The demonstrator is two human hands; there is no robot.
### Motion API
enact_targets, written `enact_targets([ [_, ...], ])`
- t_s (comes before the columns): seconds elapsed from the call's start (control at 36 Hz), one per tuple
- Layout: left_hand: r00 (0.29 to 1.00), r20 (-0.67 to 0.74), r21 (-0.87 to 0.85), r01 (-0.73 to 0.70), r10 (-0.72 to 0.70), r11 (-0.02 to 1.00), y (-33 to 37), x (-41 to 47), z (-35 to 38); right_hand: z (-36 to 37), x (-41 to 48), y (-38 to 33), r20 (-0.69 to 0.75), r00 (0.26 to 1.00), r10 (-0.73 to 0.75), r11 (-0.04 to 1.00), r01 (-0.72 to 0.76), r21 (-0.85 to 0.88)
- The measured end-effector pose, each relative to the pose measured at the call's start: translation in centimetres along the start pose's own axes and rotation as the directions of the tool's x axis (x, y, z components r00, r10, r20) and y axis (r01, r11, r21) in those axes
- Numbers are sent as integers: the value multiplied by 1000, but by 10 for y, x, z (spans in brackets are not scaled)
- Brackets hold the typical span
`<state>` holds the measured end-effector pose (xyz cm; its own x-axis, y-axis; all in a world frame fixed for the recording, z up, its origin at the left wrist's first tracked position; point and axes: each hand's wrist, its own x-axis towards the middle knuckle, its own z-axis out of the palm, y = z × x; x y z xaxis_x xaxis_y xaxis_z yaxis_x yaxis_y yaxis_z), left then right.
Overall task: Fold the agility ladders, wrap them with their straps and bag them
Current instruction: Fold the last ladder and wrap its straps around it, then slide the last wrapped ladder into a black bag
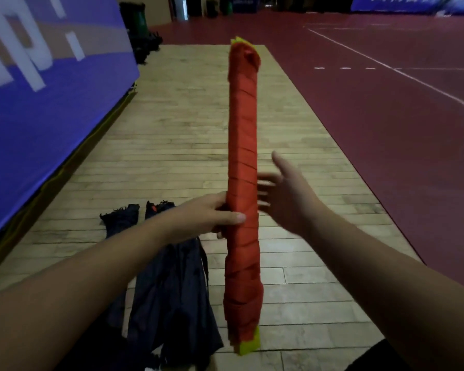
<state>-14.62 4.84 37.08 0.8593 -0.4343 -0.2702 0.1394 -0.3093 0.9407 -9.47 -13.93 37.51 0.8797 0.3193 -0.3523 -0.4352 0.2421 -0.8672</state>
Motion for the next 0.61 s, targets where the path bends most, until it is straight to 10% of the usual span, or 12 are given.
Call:
enact_targets([
  [0.14, 998, -39, -227, 29, -39, 974, -14, -18, -26, 42, 4, 41, 147, 979, 141, 982, -119, -146],
  [0.39, 867, -482, 46, 165, -123, 985, -36, -45, -51, 93, 40, 74, 210, 965, 157, 980, -126, -154],
  [0.53, 780, -626, 465, 382, -8, 799, -47, -69, -101, 136, 73, 111, 101, 983, 154, 982, -141, -123],
  [0.61, 793, -590, 328, 407, -152, 852, -71, -91, -143, 159, 92, 139, 70, 979, 191, 974, -180, -140],
])
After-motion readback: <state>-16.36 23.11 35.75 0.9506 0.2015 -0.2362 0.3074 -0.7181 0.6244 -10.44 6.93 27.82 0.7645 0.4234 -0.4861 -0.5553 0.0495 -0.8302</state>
